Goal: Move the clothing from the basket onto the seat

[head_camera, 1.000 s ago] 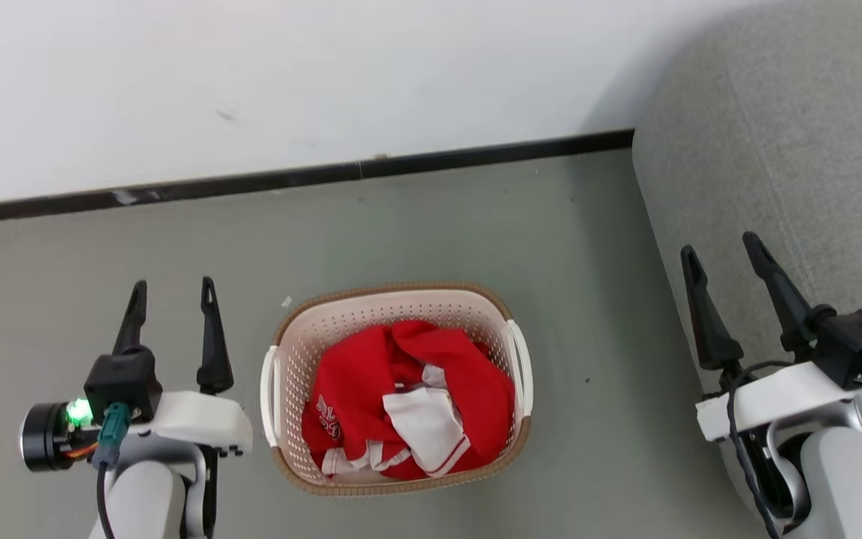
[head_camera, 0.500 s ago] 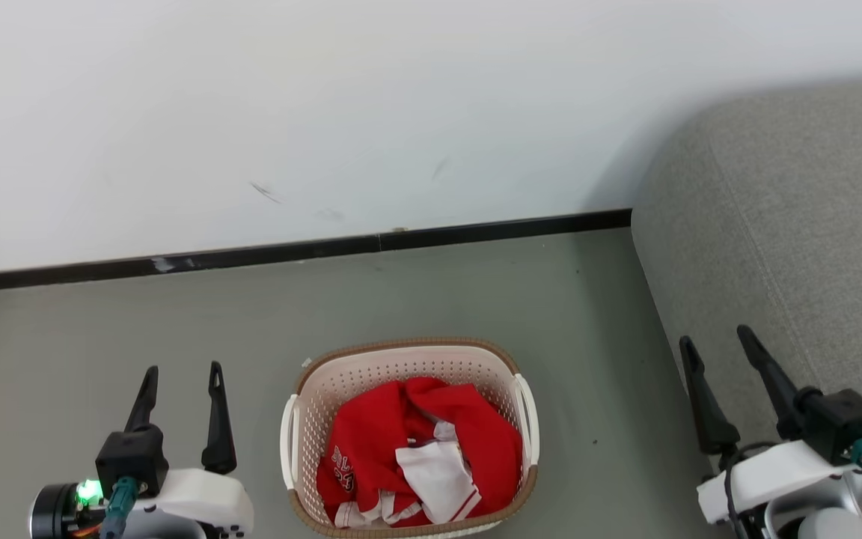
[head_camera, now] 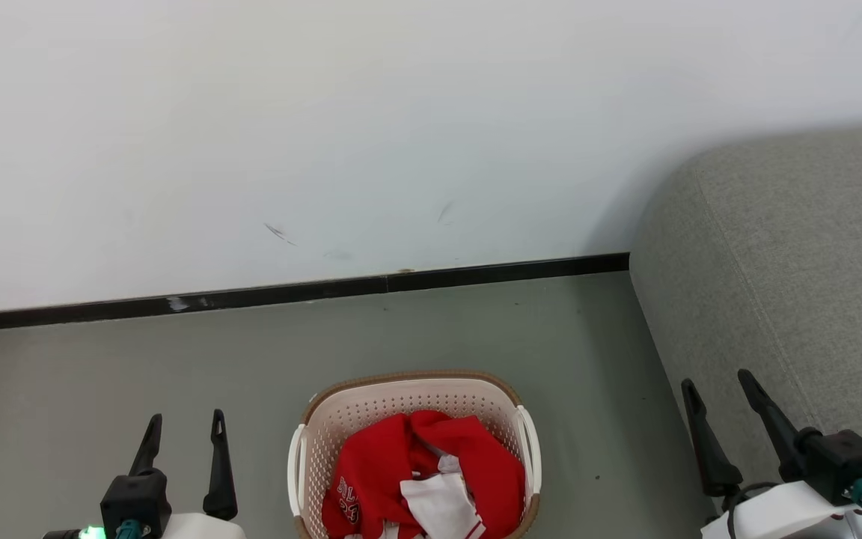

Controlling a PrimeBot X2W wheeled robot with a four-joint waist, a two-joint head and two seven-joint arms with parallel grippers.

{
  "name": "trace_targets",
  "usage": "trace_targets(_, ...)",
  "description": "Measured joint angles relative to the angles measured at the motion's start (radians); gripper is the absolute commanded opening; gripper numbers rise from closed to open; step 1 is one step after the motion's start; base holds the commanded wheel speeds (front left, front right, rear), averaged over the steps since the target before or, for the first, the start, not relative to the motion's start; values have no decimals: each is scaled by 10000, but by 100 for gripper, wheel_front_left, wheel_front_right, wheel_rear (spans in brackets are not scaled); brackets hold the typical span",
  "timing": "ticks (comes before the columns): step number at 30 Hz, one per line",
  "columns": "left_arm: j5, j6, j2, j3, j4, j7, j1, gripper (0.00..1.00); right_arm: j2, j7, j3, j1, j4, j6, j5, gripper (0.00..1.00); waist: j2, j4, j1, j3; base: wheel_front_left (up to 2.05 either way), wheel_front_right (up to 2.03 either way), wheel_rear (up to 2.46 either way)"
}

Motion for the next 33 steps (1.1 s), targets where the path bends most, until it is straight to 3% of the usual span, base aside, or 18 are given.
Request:
trace_targets(23, 38, -88, 167, -251, -293, 59, 200, 100, 21, 0, 59, 238, -834, 0, -155, 100, 0, -87, 0, 442, 0, 0, 0)
trace_targets(33, 209, -353, 142, -853, 203, 593, -457, 100, 25, 2, 15, 195, -1070, 0, -228, 100, 0, -185, 0, 1000, 0, 0, 0)
